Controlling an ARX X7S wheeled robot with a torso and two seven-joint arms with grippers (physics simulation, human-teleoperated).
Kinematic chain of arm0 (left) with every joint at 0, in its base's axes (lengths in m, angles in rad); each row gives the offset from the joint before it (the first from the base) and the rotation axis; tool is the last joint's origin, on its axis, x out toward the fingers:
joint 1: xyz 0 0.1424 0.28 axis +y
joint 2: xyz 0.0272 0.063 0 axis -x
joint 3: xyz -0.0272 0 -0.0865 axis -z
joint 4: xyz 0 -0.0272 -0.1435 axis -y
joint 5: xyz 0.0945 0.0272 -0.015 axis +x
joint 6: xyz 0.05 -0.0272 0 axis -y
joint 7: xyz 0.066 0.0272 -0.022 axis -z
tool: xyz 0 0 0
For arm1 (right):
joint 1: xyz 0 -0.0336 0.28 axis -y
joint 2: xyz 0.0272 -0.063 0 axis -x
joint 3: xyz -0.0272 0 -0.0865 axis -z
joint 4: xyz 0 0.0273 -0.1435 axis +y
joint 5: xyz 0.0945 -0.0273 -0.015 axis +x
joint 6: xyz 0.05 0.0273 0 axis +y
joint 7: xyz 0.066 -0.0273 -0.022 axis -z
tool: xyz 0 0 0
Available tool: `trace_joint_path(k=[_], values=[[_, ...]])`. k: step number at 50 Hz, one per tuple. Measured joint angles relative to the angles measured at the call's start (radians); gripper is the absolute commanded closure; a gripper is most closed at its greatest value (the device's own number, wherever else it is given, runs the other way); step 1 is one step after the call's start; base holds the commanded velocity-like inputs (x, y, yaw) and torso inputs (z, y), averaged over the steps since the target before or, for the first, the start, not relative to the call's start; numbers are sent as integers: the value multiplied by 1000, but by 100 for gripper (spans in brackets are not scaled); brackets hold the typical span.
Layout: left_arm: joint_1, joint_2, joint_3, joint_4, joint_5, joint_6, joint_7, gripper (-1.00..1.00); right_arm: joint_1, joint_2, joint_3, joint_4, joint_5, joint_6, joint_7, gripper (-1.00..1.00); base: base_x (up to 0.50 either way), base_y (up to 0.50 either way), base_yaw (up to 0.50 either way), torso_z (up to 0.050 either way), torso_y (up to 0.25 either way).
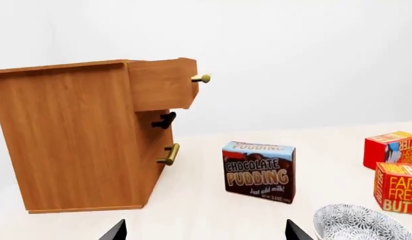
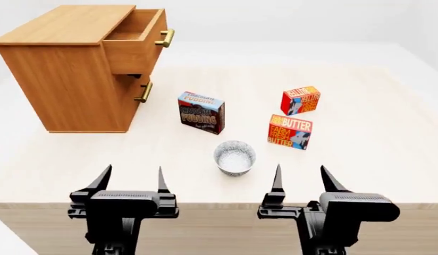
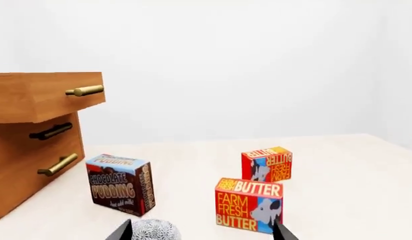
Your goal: Put the bowl in the top drawer of the cabinet.
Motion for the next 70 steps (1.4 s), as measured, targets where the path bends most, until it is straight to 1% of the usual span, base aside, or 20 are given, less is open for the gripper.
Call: trace_joint_path(k=[4,15,41,53,59,63,70], values=[[-3,-7,1,57,-2,-47,-6,-100,-1,10,-2,-61,10,37,8,-100,95,0,0,0,0],[-5,-21,10,140,-5,-112,-18,-100,-3,28,-6,-148,32,82,15,-100,496,0,0,0,0],[11,-45,16,189,-30,-127,-35,-100,-16,46,-23,-207,48,108,37,-100,500,0,0,0,0],[19,-55,13,194,-45,-119,-40,-100,-19,49,-35,-219,47,111,50,-100,0,0,0,0,1],[25,-60,14,198,-51,-116,-44,-100,-22,52,-39,-220,49,109,54,-100,430,0,0,0,0],[26,-64,14,200,-55,-115,-46,-100,-22,54,-40,-218,52,106,57,-100,0,0,0,0,0],[20,-72,16,225,-61,-142,-51,-100,-24,59,-44,-215,55,100,63,-100,0,0,0,0,0]])
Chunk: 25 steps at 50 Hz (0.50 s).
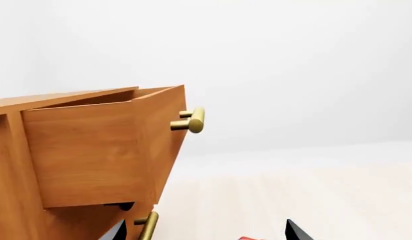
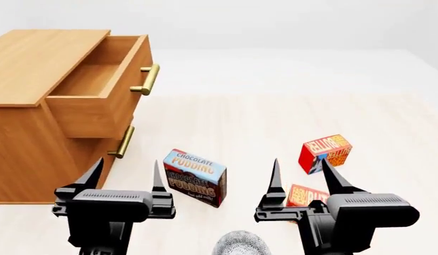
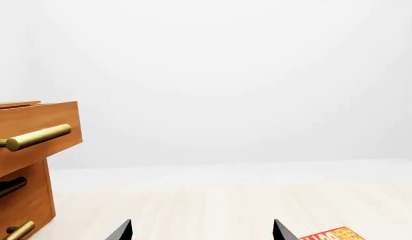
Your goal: Put the bowl in the top drawer of the cabinet.
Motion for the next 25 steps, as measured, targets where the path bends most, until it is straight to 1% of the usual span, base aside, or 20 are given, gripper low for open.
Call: trace_joint_path(k=[5,9,18,25], values=[[-52,-11,0,46,-10,-88,-2,-100,0,5,-2,0,4,-1,4,-100,0,0,0,0,0],[-146,-18,-14,78,-35,-209,3,-100,-1,9,-3,0,8,-3,6,-100,0,0,0,0,0],[-479,-25,-50,85,-103,-544,16,-100,-5,21,0,-3,23,-8,8,-100,0,0,0,0,0],[-719,-39,-17,26,-117,-719,16,-100,-11,33,9,-13,41,-10,9,-100,0,0,0,0,0]])
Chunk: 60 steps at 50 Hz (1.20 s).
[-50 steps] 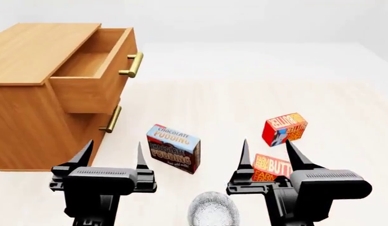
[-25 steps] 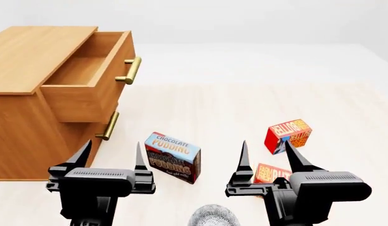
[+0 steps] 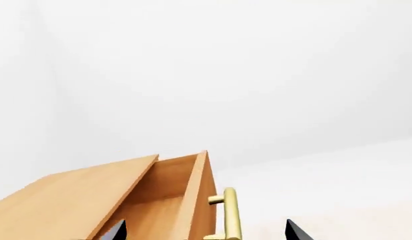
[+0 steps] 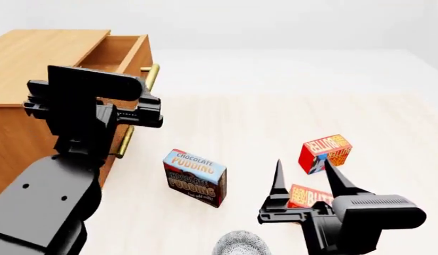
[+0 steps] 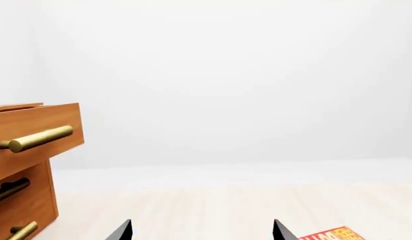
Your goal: Put the bowl in the top drawer of the cabinet.
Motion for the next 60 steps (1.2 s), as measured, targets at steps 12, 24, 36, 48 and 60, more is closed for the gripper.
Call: trace_joint_path(k=[12,24,36,48,60], values=[[-290,-12,77,-154,-2,-134,15,-100,-10,18,17,-12,27,-9,0,-100,0,0,0,0,0],[-467,-4,152,-403,4,-154,51,-100,-12,28,19,-13,39,-16,4,-100,0,0,0,0,0],[-570,45,135,-638,-42,-218,105,-100,-10,32,15,2,43,-28,7,-100,0,0,0,0,0],[-641,77,113,-780,-51,-257,105,-100,-8,35,12,18,47,-38,11,-100,0,0,0,0,0],[-660,64,142,-852,-17,-237,74,-100,-9,40,10,27,52,-48,14,-100,0,0,0,0,0]])
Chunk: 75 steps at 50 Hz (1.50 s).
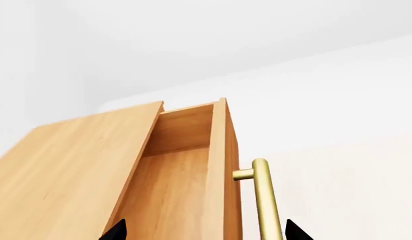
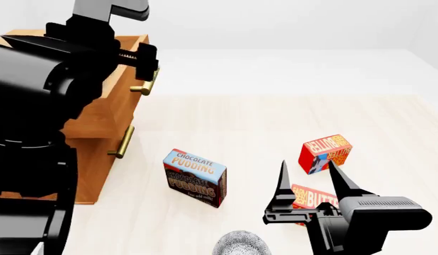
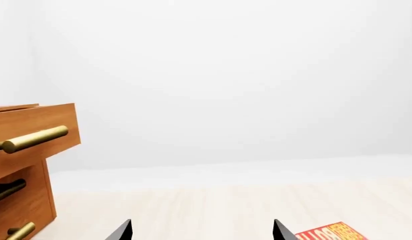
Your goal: Put the bowl in the top drawer of the cabinet.
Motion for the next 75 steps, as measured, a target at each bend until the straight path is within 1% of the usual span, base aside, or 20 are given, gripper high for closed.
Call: trace_joint_path(k=[10,22,30,42,57,75], values=[[9,-4,8,-49,16,20,-20,-100,1,2,0,14,4,-10,1,-100,0,0,0,0,0],[23,20,-93,-104,-9,35,-35,-100,3,4,-5,21,6,-15,5,-100,0,0,0,0,0],[35,26,-134,-134,-24,32,-37,-100,4,7,-9,20,6,-14,9,-100,0,0,0,0,0],[49,24,-117,-160,-36,12,-25,-100,5,11,-12,19,8,-13,15,-100,0,0,0,0,0],[47,24,-94,-145,-50,-32,-9,-100,2,13,-16,26,12,-25,17,-100,0,0,0,0,0],[35,65,-165,-117,-101,-96,-12,-100,0,15,-22,35,13,-37,22,-100,0,0,0,0,0]])
